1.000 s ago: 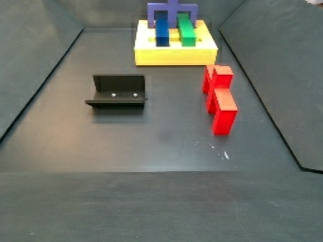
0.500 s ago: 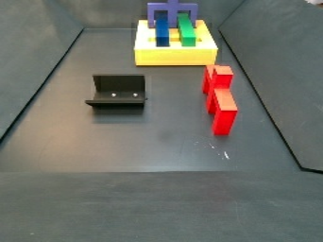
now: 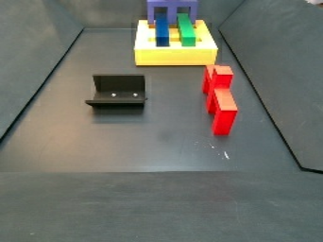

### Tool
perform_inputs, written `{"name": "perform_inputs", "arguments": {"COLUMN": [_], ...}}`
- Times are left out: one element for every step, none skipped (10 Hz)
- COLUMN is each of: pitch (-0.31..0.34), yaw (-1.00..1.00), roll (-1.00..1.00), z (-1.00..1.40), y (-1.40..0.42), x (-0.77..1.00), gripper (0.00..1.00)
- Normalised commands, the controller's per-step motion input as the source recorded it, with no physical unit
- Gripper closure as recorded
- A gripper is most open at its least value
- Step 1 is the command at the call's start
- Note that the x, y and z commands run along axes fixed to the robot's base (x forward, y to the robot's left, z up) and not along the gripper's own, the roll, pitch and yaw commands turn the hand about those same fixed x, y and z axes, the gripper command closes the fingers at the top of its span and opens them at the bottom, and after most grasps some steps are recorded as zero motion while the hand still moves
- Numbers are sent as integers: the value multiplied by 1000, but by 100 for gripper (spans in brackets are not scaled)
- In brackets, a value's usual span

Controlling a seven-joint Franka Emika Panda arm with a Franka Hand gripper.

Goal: Pick up the purple object. Move up. Move to above the board. Insert the purple object.
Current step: Insert the purple object.

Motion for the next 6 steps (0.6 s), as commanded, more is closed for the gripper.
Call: {"name": "perform_inputs", "arguments": {"pitch": [27,0,0,7,0,0], "yaw": [94,117,74,37,26,0], "roll": [-271,-149,0,101,63,0], "z": [0,-137,-74,-29,-123,-220], "y": [0,94,17,71,29,0], "x": [-11,0,29,46,0,0], "gripper": [100,100,100,100,100,100]}}
